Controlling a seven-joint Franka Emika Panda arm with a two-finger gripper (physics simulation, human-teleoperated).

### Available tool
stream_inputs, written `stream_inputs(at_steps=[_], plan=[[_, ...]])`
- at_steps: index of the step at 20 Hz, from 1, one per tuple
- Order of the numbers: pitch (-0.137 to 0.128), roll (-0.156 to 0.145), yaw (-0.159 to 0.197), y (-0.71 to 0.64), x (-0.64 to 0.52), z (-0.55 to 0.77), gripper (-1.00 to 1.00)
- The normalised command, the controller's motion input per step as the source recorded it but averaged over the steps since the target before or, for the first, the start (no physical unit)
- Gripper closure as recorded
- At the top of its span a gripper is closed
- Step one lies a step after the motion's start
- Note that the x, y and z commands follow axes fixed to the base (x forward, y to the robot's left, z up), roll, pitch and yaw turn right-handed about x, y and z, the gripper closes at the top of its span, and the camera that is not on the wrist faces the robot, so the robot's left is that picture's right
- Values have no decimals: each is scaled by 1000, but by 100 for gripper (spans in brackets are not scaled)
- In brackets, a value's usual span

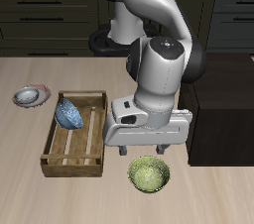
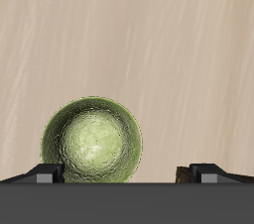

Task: Place the white bowl on the off-center plate and place the green bowl on top of the wooden shelf

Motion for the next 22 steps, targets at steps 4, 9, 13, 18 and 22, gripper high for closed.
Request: stream_inputs(at_steps=[4,9,13,18,22], plan=[[18,2,-2,16,78,-188,-100],[11,9,6,8,66,-207,-100],[22,2,-15,-2,-4,-155,-100],[27,-10,7,-40,22,-217,-100],[19,2,7,-28,15,-222,-100]])
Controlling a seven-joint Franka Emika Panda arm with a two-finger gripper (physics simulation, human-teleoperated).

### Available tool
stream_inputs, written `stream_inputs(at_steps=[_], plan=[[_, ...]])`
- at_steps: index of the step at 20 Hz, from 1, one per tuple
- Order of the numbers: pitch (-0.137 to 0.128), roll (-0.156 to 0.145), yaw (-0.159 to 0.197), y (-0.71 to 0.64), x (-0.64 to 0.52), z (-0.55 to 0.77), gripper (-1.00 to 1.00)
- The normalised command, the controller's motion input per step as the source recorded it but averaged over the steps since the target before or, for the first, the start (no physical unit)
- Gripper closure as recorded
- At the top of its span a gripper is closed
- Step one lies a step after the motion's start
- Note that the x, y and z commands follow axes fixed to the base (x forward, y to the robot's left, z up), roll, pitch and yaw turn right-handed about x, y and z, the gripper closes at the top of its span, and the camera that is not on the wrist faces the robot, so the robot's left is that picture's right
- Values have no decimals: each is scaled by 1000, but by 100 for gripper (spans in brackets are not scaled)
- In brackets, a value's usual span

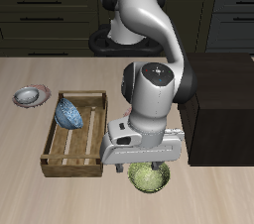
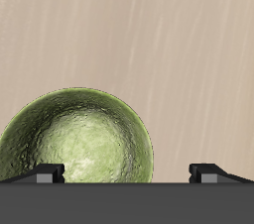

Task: Place the white bowl on the off-center plate and place the green bowl on top of the wooden shelf

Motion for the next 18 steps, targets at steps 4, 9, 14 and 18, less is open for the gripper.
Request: stream_inputs(at_steps=[4,9,14,18], plan=[[19,-21,5,-80,15,-174,-100],[33,-4,-1,-39,4,-249,-100],[43,0,7,11,-9,-316,-100],[47,51,-58,-45,-92,-239,100]])
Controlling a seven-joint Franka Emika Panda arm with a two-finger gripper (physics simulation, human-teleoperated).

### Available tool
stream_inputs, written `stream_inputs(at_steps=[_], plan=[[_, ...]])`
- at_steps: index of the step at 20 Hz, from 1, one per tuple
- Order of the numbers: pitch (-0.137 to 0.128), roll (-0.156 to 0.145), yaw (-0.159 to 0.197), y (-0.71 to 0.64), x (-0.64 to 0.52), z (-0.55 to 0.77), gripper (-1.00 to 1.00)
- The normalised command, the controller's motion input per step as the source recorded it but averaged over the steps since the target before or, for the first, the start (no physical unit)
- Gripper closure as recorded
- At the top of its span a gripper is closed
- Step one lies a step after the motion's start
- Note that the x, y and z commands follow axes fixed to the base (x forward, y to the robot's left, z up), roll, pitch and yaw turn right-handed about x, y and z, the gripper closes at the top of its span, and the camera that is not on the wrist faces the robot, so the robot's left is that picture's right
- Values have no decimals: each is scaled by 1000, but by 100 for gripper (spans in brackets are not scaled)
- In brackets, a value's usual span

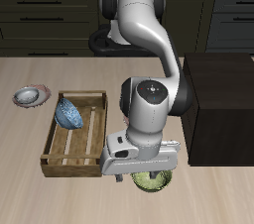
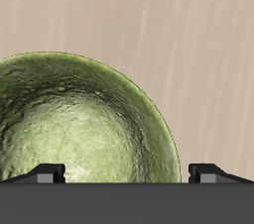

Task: Place the white bowl on the off-center plate and place the green bowl on top of the wooden shelf

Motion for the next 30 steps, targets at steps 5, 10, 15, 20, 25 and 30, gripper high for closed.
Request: stream_inputs(at_steps=[5,10,15,20,25,30], plan=[[-3,-2,-29,-183,-61,-13,100],[-6,1,-24,-121,-64,63,100],[-34,12,-34,-75,-104,257,100],[-48,5,-19,-17,-120,361,100],[-56,1,-20,-49,-155,392,100],[-34,13,-44,-49,-229,398,100]])
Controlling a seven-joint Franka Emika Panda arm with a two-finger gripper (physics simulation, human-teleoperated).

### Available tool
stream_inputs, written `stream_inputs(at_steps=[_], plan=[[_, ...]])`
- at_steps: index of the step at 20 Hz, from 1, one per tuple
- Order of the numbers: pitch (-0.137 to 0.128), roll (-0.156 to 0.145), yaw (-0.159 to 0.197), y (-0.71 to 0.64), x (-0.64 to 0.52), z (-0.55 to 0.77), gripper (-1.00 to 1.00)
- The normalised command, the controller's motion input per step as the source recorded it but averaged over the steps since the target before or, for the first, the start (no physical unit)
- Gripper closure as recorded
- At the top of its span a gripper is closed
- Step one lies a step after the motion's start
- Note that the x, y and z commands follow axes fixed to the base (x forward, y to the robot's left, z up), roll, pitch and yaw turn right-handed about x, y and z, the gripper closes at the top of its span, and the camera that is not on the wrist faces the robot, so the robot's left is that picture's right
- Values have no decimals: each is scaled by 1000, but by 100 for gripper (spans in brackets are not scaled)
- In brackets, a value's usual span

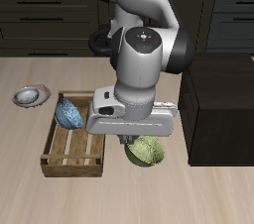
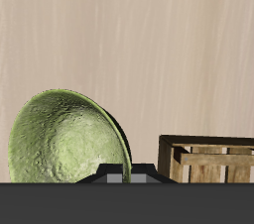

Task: Place the white bowl on the off-center plate and place the green bowl on top of the wooden shelf

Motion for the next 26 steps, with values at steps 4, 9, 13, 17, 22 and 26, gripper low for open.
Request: stream_inputs(at_steps=[4,9,13,17,22,26], plan=[[-100,55,-23,-48,-522,678,100],[-31,13,-17,-96,-221,297,100],[-43,-3,-23,-156,-176,340,100],[-44,0,-9,-78,-213,384,100],[-35,-3,-9,-59,-305,352,100],[-48,6,-5,-73,-468,425,100]])
